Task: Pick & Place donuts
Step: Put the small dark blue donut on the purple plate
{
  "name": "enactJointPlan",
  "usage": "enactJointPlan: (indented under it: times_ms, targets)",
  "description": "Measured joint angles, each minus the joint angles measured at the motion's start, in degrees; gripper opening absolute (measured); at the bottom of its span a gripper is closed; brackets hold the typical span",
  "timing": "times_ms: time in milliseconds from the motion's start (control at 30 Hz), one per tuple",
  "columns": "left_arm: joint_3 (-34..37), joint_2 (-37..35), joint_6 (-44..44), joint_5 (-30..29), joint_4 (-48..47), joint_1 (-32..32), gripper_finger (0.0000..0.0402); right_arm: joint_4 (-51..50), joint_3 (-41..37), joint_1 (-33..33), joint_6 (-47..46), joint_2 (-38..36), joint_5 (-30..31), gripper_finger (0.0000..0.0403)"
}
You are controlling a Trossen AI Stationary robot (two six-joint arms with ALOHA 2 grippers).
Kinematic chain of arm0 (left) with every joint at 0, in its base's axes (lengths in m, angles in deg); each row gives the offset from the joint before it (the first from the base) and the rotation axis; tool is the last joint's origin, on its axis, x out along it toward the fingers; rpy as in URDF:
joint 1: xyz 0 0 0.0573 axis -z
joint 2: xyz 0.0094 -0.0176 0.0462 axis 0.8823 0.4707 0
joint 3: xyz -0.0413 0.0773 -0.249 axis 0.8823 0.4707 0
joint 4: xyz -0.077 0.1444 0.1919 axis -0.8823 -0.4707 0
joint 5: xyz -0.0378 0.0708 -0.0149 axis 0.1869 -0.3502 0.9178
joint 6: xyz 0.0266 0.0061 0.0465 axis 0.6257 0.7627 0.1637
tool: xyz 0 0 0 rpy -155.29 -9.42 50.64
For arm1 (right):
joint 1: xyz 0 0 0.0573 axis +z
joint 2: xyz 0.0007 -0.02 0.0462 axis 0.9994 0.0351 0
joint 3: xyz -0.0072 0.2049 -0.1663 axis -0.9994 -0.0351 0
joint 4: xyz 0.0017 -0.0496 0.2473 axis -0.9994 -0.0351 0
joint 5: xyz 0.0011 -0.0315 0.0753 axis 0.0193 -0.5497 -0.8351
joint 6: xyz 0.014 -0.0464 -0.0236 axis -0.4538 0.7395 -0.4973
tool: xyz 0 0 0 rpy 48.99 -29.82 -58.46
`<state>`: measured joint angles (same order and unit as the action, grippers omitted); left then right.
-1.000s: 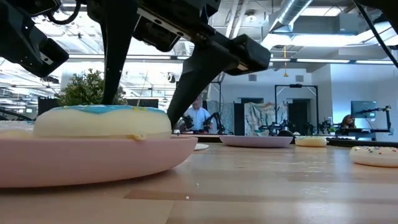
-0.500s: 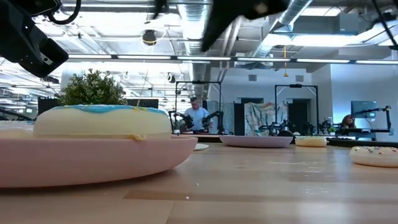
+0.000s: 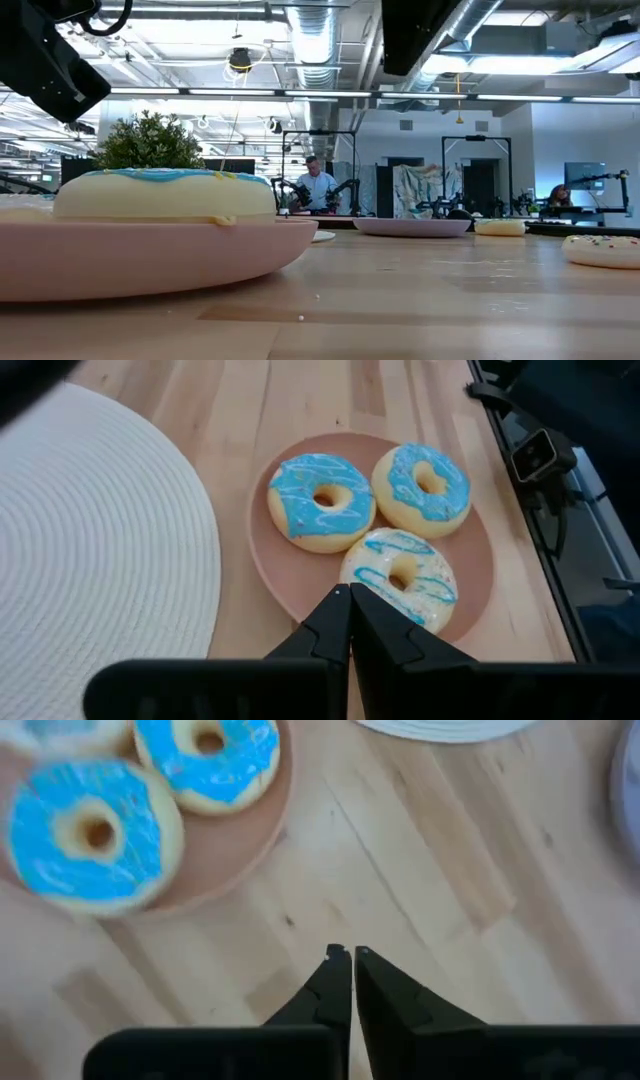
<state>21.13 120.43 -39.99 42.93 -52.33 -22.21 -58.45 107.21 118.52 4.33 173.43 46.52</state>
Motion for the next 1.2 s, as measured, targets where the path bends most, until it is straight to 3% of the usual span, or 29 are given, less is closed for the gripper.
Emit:
enactJointPlan:
  times_ms: [167,267,400,567,767,967,1200]
  targets:
    - [-0.01,0.00,-0.32,-1.80,0.25,0.00,0.0002,0.21,-5.45,-0.95,9.44,-1.71,3.17,0.0002]
    - [-0.01,0.00,-0.33,-3.32,0.32,-0.11,0.0002,1.11,-13.90,-2.30,12.65,-6.89,4.12,0.0001]
    - [-0.01,0.00,0.17,-5.93,0.34,-0.11,0.0002,11.34,-32.73,-4.95,16.06,-19.54,4.05,0.0001]
    - [-0.93,0.43,0.30,-7.64,0.13,-1.13,0.0000,31.64,-58.38,-7.86,17.35,-38.77,-0.03,0.0000]
    - [-6.86,5.86,-1.32,-8.17,-3.78,-3.95,0.0000,43.62,-79.76,-10.32,17.35,-59.41,-3.75,0.0000]
    - [-19.57,15.86,-19.31,-6.11,-22.67,-6.23,0.0000,44.13,-90.61,-11.56,16.90,-72.80,-3.63,0.0000]
    - [-34.21,27.72,-41.23,3.69,-48.93,-6.29,0.0000,44.35,-95.58,-13.34,16.98,-77.53,-3.26,0.0001]
